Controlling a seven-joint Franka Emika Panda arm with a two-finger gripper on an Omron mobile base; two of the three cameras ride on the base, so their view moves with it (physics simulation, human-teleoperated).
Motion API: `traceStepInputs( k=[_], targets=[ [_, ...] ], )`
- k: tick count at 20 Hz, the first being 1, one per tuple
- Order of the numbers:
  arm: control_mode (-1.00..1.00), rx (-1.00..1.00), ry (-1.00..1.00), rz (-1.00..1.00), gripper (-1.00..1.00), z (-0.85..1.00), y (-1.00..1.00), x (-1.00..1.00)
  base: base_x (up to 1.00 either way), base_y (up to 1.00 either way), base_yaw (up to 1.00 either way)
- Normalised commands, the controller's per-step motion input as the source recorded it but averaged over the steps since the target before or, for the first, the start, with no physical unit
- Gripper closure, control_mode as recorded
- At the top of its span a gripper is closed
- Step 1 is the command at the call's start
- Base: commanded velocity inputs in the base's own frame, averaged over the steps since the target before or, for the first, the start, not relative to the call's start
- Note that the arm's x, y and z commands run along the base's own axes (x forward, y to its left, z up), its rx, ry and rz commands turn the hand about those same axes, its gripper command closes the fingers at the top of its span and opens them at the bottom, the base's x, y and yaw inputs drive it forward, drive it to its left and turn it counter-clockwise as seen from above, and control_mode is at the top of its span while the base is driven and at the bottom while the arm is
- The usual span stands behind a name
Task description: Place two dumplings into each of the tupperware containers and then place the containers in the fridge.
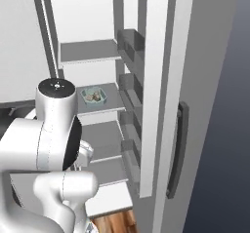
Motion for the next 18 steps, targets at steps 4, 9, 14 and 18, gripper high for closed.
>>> traceStepInputs(
  k=[4,9,14,18],
  targets=[
    [1.0,0.0,0.0,0.0,1.0,0.0,0.0,0.0,0.59,-0.02,0.0],
    [1.0,0.0,0.0,0.0,1.0,0.0,0.0,0.0,0.55,-0.02,0.0],
    [1.0,0.0,0.0,0.0,1.0,0.0,0.0,0.0,0.41,-0.18,0.0],
    [1.0,0.0,0.0,0.0,1.0,0.0,0.0,0.0,0.51,-0.3,0.0]
  ],
)
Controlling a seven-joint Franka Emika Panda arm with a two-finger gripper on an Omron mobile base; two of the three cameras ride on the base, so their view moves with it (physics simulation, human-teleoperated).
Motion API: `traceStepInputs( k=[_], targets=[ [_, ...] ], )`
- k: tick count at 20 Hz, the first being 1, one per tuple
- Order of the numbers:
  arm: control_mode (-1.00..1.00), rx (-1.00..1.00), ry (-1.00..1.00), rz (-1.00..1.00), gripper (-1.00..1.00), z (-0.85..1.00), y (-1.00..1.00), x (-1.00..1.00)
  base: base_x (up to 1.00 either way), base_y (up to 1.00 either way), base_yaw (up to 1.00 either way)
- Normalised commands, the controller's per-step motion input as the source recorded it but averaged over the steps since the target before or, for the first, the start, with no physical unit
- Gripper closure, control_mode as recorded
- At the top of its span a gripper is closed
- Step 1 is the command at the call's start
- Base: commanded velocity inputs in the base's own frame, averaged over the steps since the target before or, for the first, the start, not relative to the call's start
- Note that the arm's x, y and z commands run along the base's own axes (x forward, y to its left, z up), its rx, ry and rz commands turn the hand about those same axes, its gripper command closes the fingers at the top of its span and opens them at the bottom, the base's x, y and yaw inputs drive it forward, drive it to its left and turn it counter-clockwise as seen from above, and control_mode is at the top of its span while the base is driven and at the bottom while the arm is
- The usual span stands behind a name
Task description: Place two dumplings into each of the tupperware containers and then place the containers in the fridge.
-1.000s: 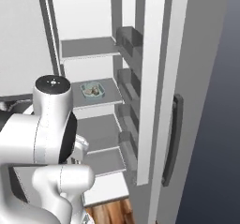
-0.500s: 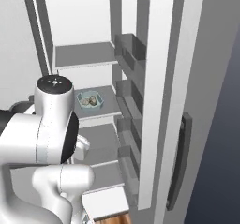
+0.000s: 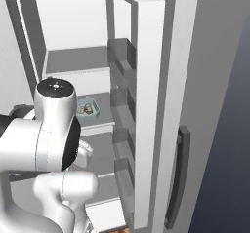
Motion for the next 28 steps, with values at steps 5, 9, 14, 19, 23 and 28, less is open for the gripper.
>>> traceStepInputs(
  k=[5,9,14,19,23,28],
  targets=[
    [1.0,0.0,0.0,0.0,1.0,0.0,0.0,0.0,0.54,-0.01,0.0],
    [1.0,0.0,0.0,0.0,1.0,0.0,0.0,0.0,0.45,0.0,0.0],
    [-1.0,0.01,-0.24,-0.03,1.0,0.48,0.0,0.02,0.09,0.0,0.0],
    [-1.0,0.01,-0.46,-0.11,1.0,0.99,0.0,0.07,0.0,0.0,0.0],
    [-1.0,0.04,-0.13,-0.15,1.0,0.53,-0.16,0.57,0.0,0.0,0.0],
    [-1.0,0.0,-0.08,-0.13,1.0,0.12,0.03,0.62,0.0,0.0,0.0]
  ],
)
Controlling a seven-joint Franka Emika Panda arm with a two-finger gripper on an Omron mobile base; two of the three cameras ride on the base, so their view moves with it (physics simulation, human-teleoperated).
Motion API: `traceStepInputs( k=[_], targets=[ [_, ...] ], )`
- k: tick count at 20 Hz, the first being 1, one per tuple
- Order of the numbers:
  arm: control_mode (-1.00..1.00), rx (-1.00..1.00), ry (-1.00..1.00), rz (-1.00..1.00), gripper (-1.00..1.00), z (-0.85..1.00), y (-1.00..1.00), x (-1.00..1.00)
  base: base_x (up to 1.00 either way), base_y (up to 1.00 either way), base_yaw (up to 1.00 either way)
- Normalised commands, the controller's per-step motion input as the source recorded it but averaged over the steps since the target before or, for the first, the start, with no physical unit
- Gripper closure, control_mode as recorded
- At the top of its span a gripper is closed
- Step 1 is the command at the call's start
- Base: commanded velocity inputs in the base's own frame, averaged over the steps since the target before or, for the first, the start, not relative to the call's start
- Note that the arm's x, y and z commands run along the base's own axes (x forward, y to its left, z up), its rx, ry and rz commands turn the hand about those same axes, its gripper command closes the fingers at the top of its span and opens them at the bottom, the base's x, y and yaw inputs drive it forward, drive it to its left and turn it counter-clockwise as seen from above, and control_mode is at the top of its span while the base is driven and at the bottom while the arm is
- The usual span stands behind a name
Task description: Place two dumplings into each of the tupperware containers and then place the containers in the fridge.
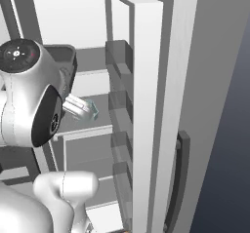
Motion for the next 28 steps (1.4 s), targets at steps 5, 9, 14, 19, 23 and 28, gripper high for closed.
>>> traceStepInputs(
  k=[5,9,14,19,23,28],
  targets=[
    [-1.0,0.0,-0.11,-0.02,1.0,0.02,0.1,0.62,0.0,0.0,0.0],
    [-1.0,0.0,-0.15,-0.01,1.0,0.0,0.33,0.76,0.0,0.0,0.0],
    [-1.0,0.0,-0.12,-0.06,1.0,0.02,0.22,0.78,0.0,0.0,0.0],
    [-1.0,0.0,-0.01,-0.06,1.0,0.21,0.05,0.97,0.0,0.0,0.0],
    [-1.0,0.0,0.06,0.0,1.0,0.26,0.06,1.0,0.0,0.0,0.0],
    [-1.0,0.0,0.19,0.04,1.0,0.29,0.11,0.96,0.0,0.0,0.0]
  ],
)
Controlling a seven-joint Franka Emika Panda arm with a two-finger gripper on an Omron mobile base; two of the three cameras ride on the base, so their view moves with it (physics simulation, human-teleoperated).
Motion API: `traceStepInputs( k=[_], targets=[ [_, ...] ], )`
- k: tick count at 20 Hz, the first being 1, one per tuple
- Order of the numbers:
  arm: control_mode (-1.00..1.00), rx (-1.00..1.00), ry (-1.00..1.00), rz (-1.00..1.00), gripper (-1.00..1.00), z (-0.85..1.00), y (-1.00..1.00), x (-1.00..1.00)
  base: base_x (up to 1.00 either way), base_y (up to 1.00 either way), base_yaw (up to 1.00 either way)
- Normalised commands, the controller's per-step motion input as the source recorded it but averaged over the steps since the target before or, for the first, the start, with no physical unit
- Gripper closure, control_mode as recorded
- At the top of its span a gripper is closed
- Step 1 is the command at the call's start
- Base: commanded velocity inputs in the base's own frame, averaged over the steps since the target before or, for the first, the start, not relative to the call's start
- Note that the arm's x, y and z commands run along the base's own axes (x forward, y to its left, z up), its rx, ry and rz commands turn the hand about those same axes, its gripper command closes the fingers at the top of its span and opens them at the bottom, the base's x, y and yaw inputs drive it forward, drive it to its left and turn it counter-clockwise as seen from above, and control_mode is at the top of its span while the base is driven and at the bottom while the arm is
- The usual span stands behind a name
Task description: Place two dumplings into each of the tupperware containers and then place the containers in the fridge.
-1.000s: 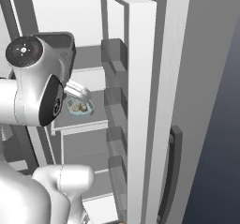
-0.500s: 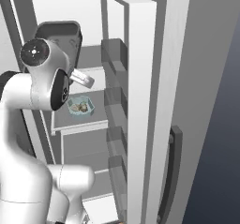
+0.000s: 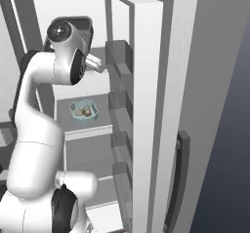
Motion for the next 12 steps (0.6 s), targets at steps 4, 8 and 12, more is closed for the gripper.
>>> traceStepInputs(
  k=[4,8,12],
  targets=[
    [-1.0,0.0,0.17,0.02,1.0,0.15,0.42,0.84,0.0,0.0,0.0],
    [-1.0,-0.04,0.23,0.0,1.0,-0.13,0.4,0.73,0.0,0.0,0.0],
    [-1.0,-0.01,0.27,0.0,1.0,-0.45,0.13,0.64,0.0,0.0,0.0]
  ],
)
